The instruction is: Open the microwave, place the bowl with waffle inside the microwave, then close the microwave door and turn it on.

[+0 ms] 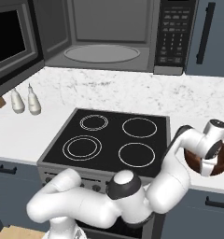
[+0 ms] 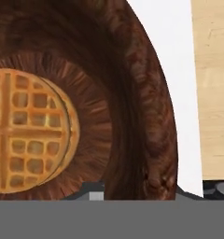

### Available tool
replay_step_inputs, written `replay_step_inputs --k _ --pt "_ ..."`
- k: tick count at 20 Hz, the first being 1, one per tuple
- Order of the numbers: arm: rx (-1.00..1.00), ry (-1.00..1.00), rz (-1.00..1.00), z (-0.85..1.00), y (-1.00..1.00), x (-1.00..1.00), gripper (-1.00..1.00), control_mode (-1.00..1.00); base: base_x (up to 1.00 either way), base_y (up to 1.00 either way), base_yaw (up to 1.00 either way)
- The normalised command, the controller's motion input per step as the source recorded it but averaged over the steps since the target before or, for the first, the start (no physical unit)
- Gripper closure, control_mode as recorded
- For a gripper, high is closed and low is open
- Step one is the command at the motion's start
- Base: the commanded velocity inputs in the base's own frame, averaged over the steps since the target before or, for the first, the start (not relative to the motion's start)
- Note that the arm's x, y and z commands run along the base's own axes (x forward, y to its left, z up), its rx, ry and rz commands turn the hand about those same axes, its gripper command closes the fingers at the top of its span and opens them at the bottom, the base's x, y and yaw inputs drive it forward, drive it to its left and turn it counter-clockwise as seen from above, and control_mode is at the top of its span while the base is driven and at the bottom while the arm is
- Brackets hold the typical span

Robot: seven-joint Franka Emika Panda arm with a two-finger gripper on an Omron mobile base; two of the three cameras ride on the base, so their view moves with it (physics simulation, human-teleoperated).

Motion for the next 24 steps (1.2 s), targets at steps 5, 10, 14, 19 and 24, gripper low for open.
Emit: replay_step_inputs --k 5,10,14,19,24 --pt "-0.01 0.07 -0.1 -0.4 0.0 0.0 1.0 -1.0 0.0 0.0 0.0" --pt "0.1 -0.11 -0.01 -0.05 -0.12 -0.25 1.0 -1.0 0.0 0.0 0.0" --pt "0.14 -0.39 0.03 0.04 -0.01 -0.79 1.0 -1.0 0.0 0.0 0.0" --pt "0.01 -0.39 0.13 0.2 0.23 -0.91 1.0 -1.0 0.0 0.0 0.0" --pt "-0.12 -0.26 0.15 0.3 0.74 -0.76 1.0 -1.0 0.0 0.0 0.0"
